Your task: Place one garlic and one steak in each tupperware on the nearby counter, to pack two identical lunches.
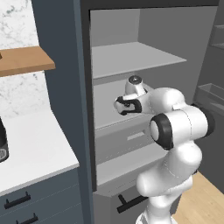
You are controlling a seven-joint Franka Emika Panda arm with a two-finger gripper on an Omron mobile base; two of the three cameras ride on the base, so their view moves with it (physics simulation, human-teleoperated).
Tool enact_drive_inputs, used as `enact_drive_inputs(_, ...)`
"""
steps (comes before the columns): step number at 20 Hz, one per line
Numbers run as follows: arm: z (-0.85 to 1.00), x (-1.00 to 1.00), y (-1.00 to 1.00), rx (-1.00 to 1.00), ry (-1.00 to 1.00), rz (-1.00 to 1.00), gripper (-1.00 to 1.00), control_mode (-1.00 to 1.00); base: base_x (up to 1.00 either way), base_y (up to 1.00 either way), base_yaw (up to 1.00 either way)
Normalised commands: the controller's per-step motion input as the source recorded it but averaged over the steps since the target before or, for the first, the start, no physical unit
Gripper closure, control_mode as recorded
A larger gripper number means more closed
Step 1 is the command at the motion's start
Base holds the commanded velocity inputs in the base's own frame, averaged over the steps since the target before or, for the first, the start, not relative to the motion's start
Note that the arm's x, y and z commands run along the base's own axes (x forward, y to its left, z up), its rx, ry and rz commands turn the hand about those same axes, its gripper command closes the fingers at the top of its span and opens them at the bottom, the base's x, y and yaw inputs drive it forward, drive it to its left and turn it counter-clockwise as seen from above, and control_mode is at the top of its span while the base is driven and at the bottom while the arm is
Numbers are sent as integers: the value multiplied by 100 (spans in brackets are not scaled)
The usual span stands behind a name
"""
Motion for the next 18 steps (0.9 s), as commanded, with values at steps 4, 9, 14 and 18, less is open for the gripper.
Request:
enact_drive_inputs(4,12,-90,0,0,-15,0,100,-100,0,0,0)
enact_drive_inputs(9,80,-82,-14,3,-1,0,100,-100,0,0,0)
enact_drive_inputs(14,100,-74,-14,3,11,0,100,-100,0,0,0)
enact_drive_inputs(18,77,-93,-1,3,24,0,100,-100,0,0,0)
